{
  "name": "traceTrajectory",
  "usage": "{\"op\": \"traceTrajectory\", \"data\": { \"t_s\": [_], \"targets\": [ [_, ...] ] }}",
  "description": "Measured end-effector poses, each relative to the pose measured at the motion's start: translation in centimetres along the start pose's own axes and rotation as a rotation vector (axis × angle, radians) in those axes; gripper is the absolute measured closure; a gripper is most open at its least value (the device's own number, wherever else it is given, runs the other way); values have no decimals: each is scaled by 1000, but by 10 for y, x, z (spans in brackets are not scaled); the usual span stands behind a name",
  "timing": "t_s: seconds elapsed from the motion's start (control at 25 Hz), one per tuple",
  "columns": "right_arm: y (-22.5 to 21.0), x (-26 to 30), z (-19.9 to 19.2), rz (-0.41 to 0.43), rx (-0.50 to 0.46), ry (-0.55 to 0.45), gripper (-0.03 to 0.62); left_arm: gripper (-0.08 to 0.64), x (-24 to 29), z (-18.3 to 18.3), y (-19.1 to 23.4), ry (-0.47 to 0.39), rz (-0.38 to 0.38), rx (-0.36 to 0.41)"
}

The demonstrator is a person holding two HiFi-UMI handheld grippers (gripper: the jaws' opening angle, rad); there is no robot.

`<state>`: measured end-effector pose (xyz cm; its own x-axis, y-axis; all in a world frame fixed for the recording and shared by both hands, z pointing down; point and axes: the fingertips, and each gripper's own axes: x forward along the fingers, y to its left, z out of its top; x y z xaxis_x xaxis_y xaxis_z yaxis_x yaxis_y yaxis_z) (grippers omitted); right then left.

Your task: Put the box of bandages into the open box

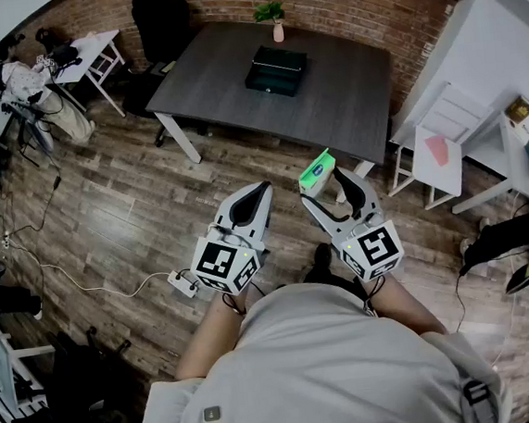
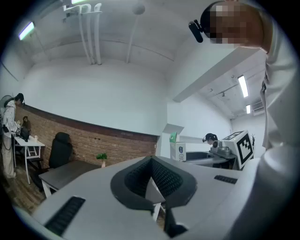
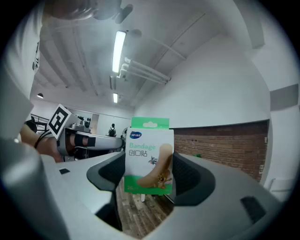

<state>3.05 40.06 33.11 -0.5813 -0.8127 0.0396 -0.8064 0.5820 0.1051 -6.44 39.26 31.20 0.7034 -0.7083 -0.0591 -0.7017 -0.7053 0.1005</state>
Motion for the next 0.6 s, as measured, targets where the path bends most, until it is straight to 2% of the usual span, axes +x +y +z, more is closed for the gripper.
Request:
{"op": "traceTrajectory", "data": {
  "t_s": [0.32,0.6],
  "targets": [
    [-24,11,-10,11,5,-2,285,545,25,-10,6,16,8,6],
    [-69,24,-20,29,14,-5,285,545,71,-18,12,28,20,3]
  ]
}}
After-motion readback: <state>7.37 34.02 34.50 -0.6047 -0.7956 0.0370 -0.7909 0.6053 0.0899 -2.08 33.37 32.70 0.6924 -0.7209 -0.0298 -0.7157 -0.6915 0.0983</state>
